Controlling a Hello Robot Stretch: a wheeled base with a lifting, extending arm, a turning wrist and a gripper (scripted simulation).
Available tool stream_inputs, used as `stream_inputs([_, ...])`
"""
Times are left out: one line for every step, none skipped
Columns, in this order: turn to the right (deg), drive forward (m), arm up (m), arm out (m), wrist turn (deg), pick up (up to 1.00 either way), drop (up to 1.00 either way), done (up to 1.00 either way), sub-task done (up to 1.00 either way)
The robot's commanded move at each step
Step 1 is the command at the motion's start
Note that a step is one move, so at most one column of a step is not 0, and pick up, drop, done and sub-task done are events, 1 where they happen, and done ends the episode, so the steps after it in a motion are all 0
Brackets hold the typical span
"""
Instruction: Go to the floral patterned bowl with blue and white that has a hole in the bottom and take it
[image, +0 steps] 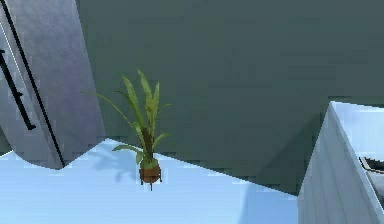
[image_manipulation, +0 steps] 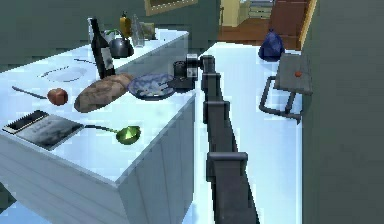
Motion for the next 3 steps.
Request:
stream_inputs([0.0, 0.00, 0.00, 0.00, 0.0, 1.00, 0.00, 0.00, 0.00])
stream_inputs([0.0, 0.00, 0.08, 0.00, 0.0, 0.00, 0.00, 0.00, 0.00])
stream_inputs([0.0, 0.00, 0.00, 0.00, 0.0, 0.00, 0.00, 1.00, 0.00])
